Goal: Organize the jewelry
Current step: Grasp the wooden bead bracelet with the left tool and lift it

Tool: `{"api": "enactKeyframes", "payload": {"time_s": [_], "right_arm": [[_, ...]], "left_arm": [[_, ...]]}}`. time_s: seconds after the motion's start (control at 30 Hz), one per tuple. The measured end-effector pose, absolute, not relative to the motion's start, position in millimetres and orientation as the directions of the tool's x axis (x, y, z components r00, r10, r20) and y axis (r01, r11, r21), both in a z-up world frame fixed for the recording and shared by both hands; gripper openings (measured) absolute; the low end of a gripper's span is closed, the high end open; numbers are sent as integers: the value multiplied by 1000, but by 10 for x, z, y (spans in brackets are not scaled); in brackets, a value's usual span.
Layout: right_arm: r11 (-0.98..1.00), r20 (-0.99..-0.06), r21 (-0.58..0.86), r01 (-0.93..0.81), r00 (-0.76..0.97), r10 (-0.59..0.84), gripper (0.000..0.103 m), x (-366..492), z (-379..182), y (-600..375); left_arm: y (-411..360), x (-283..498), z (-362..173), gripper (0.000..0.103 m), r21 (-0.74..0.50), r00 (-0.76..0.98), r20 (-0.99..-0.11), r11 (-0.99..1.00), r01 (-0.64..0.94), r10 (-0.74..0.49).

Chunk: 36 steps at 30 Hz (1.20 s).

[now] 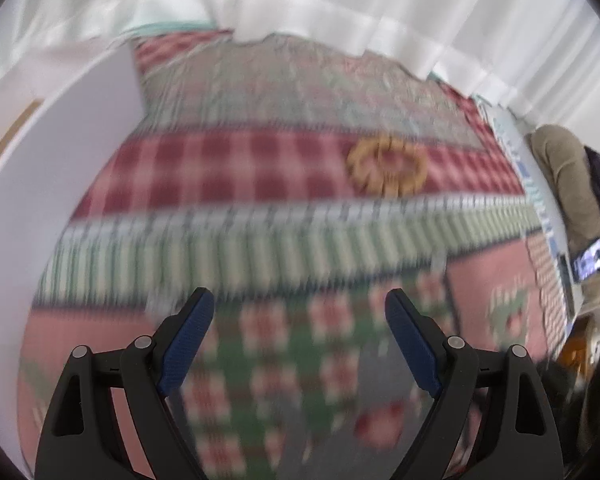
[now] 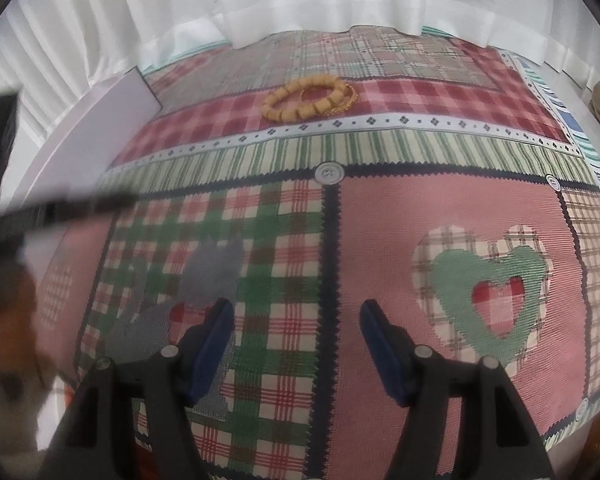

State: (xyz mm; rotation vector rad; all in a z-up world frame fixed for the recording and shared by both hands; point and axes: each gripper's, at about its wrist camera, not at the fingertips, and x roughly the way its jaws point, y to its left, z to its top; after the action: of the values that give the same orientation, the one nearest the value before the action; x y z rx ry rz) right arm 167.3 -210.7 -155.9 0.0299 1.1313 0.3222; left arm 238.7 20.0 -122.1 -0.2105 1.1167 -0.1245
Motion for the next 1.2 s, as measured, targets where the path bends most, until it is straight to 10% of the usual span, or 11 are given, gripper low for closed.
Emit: {"api": "enactKeyframes", "payload": {"time_s": [0.53,0.6,0.73,1.2], "right_arm": [[962,-880,235,-137,390,271,67,1731,-1654,-2574],[963,-881,238,-123,390,268,67,1747,-1675,-2625],[964,-882,247,-93,390,264,67,1788,-1714,-2683],[962,-869,254,-100,413,273,67,1787,-1608,-2640]], "left_arm": [[-482,3761,-1812,73,-89,423,-898,992,95,-121],[-571,3724,-1820,65,-23,457,-886,992,125,-78],[-754,3609,-1790,12,-3,491,-863,974,228,-117],[498,2514,-1751,12,-135,397,-912,990,-43,-108]]}}
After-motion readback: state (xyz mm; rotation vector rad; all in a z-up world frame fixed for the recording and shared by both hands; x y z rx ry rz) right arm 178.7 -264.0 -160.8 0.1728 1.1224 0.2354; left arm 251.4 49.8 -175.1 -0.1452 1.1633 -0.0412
